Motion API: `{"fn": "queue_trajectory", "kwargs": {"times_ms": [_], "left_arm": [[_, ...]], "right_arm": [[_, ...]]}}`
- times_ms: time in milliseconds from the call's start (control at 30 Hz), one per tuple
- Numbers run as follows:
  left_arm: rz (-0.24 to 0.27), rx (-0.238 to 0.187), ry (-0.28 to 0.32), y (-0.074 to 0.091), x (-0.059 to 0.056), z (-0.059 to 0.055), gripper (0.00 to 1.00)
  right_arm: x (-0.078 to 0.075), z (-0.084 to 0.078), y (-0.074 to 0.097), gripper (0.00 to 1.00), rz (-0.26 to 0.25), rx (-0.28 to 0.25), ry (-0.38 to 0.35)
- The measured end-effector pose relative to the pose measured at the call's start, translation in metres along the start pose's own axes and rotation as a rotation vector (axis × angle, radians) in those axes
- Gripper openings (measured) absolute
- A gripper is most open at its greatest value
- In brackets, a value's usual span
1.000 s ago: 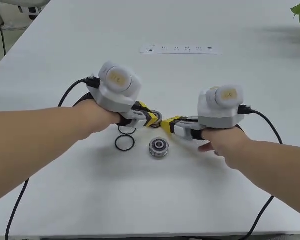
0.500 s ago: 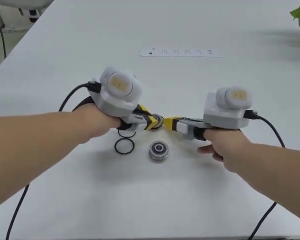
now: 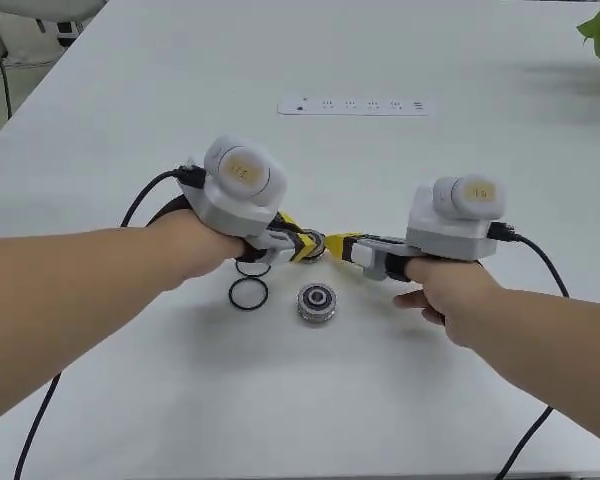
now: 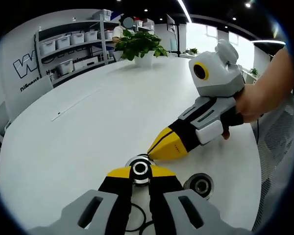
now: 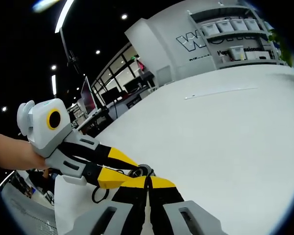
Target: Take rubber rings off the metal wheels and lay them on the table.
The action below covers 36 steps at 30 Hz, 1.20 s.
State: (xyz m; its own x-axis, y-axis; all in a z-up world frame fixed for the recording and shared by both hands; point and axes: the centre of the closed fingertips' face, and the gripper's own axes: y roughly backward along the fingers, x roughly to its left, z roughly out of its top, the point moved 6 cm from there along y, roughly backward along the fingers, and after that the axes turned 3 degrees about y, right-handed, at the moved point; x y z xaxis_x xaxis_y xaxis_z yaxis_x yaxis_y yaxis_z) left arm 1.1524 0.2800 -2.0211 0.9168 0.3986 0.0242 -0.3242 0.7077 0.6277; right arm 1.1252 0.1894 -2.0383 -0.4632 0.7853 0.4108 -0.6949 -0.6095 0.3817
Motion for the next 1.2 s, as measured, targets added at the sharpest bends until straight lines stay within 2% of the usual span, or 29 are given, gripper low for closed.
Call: {"fn": "queue_trajectory", "kwargs": {"times_ms": [400,1200], "left_arm": [[0.006,0.006,-0.002,0.0005,-0.0006,0.0002,0.06],[0.01,0.006,-0.001,0.0018,-0.002,-0.0005,0.06]], "right_arm": [[0.0059,0.0022,-0.0017,0.0,0.025,0.004,0.015],[0.0084,0.0024,-0.0038,0.0,0.05,0.011,0.017]]}}
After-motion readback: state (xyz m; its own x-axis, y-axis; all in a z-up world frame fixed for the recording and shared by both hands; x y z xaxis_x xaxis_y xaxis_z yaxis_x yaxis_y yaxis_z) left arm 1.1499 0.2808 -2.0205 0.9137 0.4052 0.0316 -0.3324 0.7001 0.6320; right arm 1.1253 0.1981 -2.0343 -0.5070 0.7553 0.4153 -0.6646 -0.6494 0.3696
